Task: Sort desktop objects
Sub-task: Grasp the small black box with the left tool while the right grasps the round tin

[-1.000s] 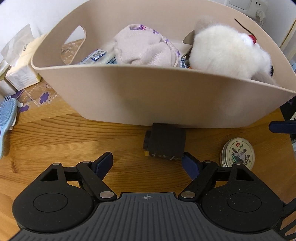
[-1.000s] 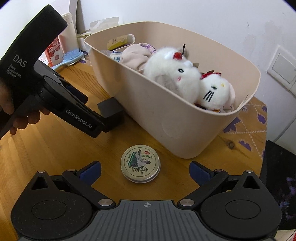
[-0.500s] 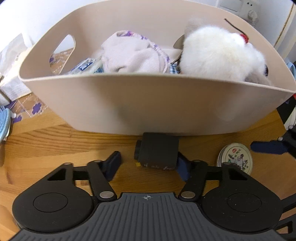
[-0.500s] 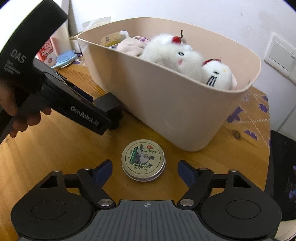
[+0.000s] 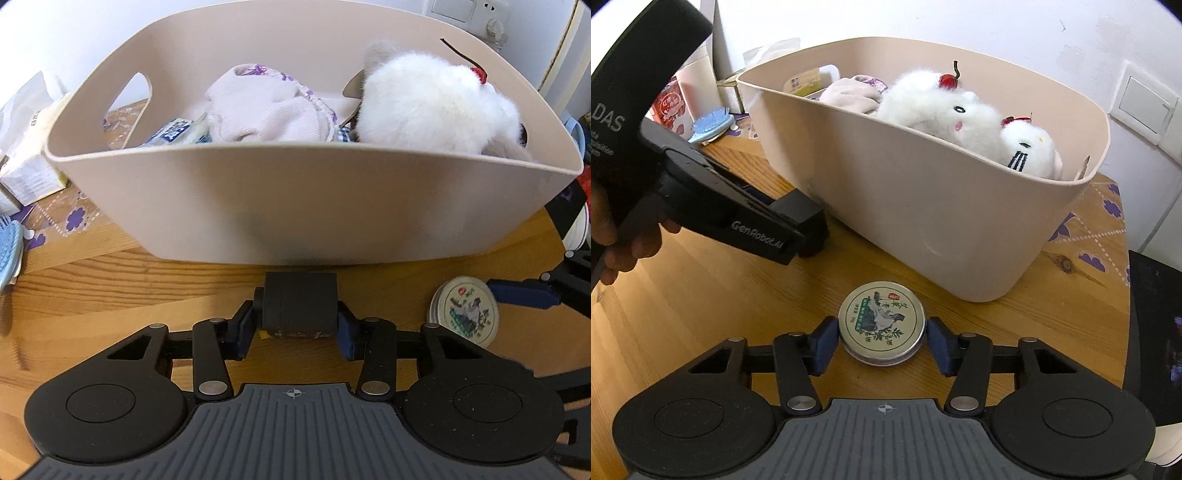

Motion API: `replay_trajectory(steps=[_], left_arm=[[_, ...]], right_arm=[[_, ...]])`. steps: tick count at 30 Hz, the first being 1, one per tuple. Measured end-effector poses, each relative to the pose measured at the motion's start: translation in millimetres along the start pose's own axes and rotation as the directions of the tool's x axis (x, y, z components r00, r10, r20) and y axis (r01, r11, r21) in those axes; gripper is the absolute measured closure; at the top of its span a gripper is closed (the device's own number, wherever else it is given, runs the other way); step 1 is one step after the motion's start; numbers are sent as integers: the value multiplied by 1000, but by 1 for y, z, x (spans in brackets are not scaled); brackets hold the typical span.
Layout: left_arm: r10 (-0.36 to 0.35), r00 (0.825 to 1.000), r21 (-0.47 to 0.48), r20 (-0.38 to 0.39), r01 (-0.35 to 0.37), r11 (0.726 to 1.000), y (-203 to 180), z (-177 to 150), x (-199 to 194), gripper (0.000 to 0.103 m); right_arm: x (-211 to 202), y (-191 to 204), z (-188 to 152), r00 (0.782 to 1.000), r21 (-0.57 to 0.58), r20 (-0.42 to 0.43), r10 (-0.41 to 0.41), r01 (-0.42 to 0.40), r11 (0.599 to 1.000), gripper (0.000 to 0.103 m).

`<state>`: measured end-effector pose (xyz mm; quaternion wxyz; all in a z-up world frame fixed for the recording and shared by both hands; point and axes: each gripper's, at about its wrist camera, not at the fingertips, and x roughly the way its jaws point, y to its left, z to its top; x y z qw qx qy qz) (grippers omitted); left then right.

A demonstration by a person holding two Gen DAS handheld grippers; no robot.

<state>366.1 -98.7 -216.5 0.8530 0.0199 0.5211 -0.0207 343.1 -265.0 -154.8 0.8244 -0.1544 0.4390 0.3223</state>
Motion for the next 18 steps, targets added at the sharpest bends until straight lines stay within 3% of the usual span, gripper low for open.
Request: replay_trajectory(steps=[12,18], left_arm=[[1,1000,11,7,-1,1000,26,-5,-13,58],[-32,998,31,54,31,999,34,-2,-35,58]], right_arm=[[3,4,-7,998,35,10,-56,56,998,53],[-5,16,-9,996,16,-7,-86,86,996,53]])
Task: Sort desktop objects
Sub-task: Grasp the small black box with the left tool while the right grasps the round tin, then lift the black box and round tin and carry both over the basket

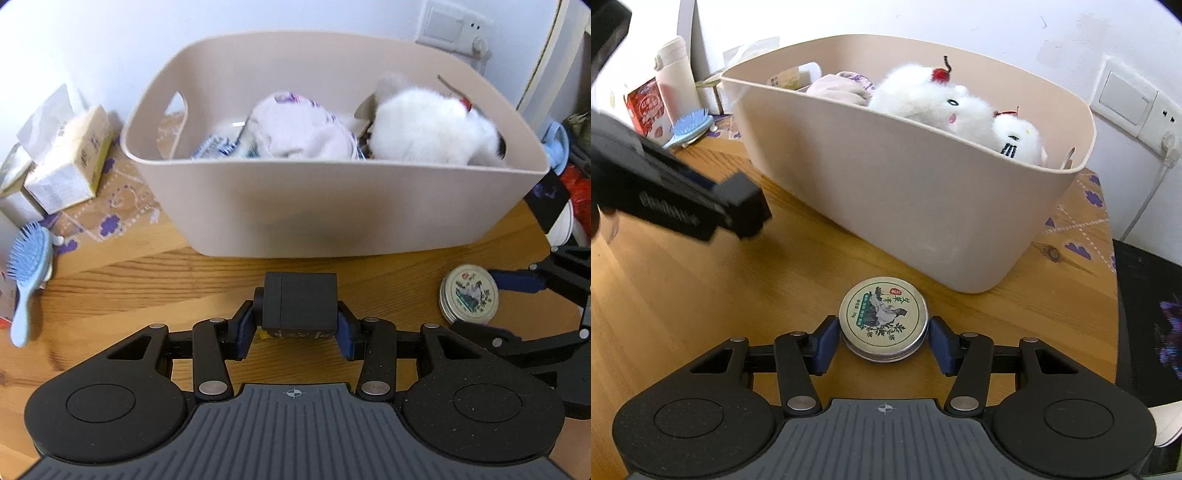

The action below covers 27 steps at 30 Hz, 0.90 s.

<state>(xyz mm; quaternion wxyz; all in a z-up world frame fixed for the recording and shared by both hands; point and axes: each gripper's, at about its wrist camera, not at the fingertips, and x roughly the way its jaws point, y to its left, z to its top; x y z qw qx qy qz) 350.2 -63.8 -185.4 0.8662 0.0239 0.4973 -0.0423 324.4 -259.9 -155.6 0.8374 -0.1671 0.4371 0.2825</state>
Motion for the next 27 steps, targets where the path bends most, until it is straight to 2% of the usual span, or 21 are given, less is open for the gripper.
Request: replay_trajectory(steps=[9,14,27], left_arm=[[-13,999,31,41,12,999,14,-16,-30,58],[-21,998,54,65,18,998,17,-21,-65,58],[-25,991,47,130,19,999,46,-15,-106,58]], right_arm=[[-40,16,7,998,7,41,-51,51,999,53],[-69,27,13,992,22,92,-84,82,996,53],[-123,47,29,972,-3,188,-141,145,989,53]])
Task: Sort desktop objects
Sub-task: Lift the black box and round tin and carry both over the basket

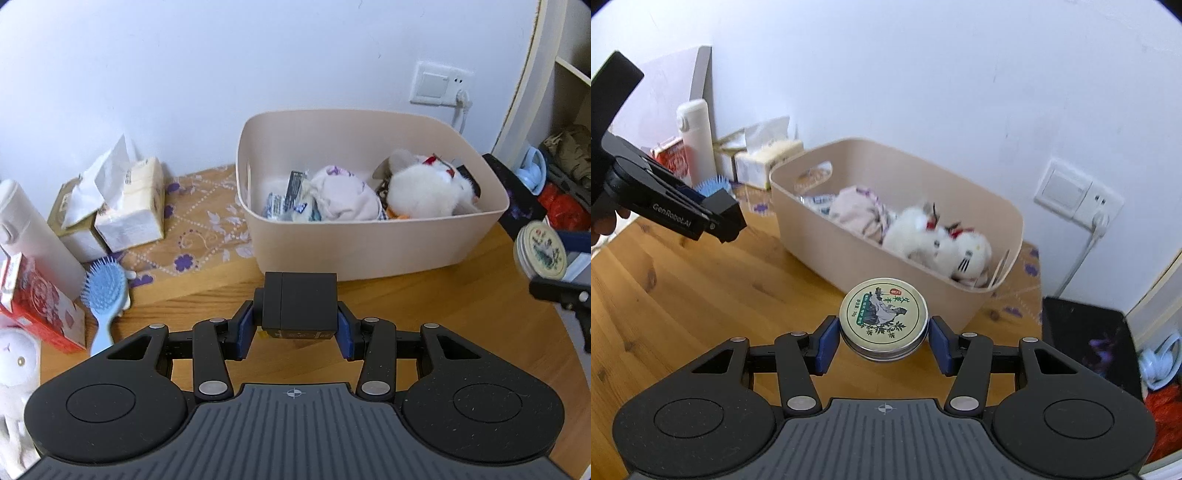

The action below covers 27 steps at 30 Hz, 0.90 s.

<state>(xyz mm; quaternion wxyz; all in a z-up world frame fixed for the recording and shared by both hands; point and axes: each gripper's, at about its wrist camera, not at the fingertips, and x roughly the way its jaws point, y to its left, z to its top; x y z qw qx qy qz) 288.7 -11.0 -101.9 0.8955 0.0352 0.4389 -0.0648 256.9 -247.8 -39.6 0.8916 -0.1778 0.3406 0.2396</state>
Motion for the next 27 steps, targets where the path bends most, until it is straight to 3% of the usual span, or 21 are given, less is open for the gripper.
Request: replay_trajectory(steps=[14,27], left_arm=[[-13,995,2,104,13,1000,6,49,-25,58],[19,990,-1,139,-19,1000,-16,104,3,58]], right_arm=[[-23,-19,53,989,21,134,-56,53,998,53],[1,-62,90,984,50,164,-70,62,997,53]])
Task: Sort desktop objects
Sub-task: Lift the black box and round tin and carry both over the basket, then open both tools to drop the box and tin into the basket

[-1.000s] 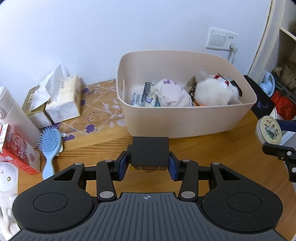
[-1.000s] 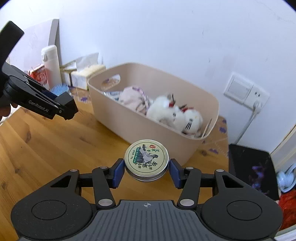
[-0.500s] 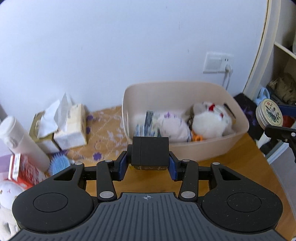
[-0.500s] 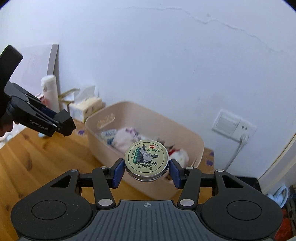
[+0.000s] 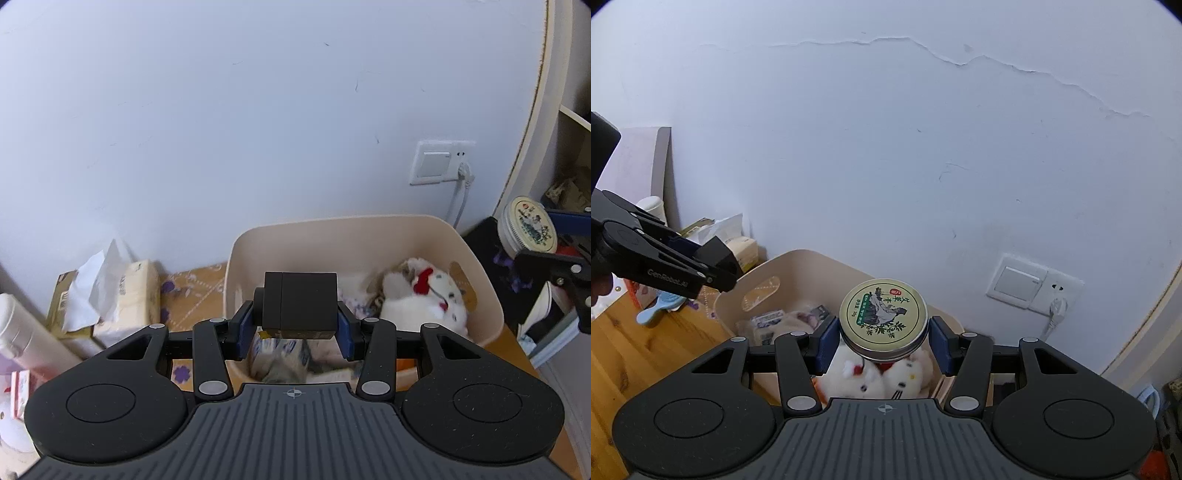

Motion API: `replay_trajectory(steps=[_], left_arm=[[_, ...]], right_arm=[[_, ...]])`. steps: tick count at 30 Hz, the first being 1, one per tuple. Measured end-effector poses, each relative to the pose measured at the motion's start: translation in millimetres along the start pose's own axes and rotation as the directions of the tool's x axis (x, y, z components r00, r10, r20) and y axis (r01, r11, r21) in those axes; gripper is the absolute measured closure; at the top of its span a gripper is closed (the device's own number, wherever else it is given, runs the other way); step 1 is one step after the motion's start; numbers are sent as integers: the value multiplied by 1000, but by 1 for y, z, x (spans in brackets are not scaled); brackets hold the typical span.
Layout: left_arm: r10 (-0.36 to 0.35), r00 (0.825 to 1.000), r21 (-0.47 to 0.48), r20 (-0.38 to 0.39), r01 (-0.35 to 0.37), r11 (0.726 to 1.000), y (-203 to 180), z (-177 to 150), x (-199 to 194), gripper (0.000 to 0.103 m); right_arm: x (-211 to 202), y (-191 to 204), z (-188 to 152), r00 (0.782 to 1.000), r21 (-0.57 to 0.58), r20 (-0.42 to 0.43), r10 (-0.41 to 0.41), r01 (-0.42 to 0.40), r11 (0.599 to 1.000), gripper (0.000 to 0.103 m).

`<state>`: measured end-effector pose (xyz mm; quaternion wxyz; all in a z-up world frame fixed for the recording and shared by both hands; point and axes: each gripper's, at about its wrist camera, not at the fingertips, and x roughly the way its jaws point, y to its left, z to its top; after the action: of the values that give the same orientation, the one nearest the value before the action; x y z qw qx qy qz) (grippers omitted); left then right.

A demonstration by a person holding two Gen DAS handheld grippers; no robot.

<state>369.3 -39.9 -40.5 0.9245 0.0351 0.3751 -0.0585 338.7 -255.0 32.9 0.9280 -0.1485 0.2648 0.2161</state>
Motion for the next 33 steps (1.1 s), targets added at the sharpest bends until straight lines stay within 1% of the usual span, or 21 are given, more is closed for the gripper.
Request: replay_trajectory(steps=[3,7,17,21,27,29,30,31,32,33], left_arm=[[12,1000,-10,-11,-12,1000,-6,7,17,58],[27,998,-16,-49,-28,999,-12,11,42,58],[37,988,-48,-151,-44,998,-20,7,98,58],[40,979,-65,-201,-54,996,-21,2,112,58],[29,971,-58,-236,-44,997,-23,-5,116,58],[24,970,-64,-243,-41,997,-23,-7,115,53],[19,968,-67,-251,-37,997,-24,-7,115,42],[12,965,-72,-261,-31,997,-24,-7,115,33],[8,964,-77,-265,-29,997,-24,-7,114,31],[9,964,-78,-266,-31,996,-25,-8,113,29]], right_arm=[[17,-9,4,1000,2,-11,9,-9,1000,53],[42,-18,4,999,14,-34,26,-26,1000,53],[99,-29,-9,989,44,-123,84,-80,996,53],[117,-27,-16,980,37,-168,111,-106,994,53],[133,-23,-27,964,62,-221,145,-135,989,52],[135,-22,-30,960,65,-233,157,-146,987,52],[136,-21,-31,958,71,-238,161,-148,986,52],[136,-21,-32,957,81,-241,164,-149,986,44],[135,-22,-32,956,93,-239,169,-150,984,44],[134,-23,-32,956,106,-237,175,-153,982,41]])
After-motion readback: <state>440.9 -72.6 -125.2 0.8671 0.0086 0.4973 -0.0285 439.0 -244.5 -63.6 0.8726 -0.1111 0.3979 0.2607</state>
